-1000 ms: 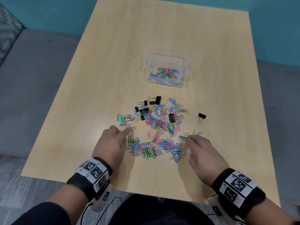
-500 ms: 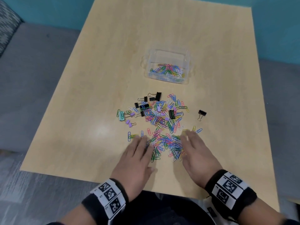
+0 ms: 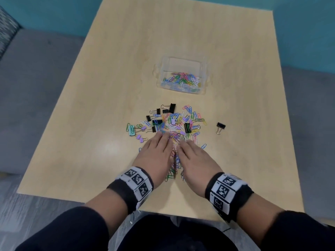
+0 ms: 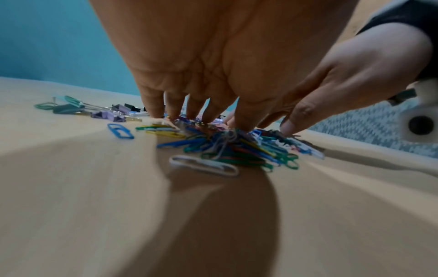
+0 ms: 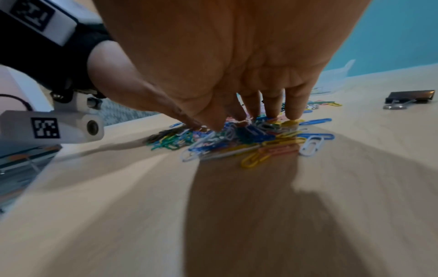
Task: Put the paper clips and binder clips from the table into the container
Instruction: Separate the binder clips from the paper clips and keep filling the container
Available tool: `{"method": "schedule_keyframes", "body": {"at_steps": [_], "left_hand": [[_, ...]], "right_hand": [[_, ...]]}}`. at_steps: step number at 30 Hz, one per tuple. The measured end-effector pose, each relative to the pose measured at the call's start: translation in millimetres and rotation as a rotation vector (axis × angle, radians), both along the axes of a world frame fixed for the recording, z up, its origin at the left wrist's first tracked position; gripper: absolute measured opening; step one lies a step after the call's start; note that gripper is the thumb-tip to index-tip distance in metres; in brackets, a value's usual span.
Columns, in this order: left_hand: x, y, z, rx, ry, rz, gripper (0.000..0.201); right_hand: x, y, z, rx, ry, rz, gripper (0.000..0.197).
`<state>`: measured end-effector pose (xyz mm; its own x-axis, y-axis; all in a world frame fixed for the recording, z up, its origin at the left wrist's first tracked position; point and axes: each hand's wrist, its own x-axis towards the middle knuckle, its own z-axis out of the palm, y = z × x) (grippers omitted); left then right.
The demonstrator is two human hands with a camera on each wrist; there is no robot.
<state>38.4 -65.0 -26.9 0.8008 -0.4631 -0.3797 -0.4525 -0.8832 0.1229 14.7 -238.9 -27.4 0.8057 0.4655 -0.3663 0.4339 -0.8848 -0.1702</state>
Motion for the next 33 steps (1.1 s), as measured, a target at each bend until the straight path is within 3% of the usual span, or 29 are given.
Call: {"method": "schedule_keyframes", "body": {"at_steps": [5,12,19,24,27,33], "left_hand": [[-5,0,3,-0.080,-0.045,-0.018,0.057],[8,-7,-2,0.021,-0.008,-0.069,0.061],[-15,1,-4,-0.027,0.016,-0.039,0.065],[-12,0,-2,-0.074,-0.032,-0.019,0.060],[-5,-1,-2,-0.117,-0.048,0.005,0.060],[2,-7,-10,-0.163,-0.058,-0.165,0.054]], "right_hand": [[2,-1,5,0.047,-0.042,-0.064,0.063],[10,-13,-1,-0.037,-0.004,-0.145,0.066],[12,-5,11,0.051,-0.017,-0.075,0.063],[29,5,11,-0.016,0.003,-0.028,0.071],[19,1,11,-0.025,-0.009,-0.043,0.065],[7,-9,4,-0.053,-0.018,-0.090,0.066]]}}
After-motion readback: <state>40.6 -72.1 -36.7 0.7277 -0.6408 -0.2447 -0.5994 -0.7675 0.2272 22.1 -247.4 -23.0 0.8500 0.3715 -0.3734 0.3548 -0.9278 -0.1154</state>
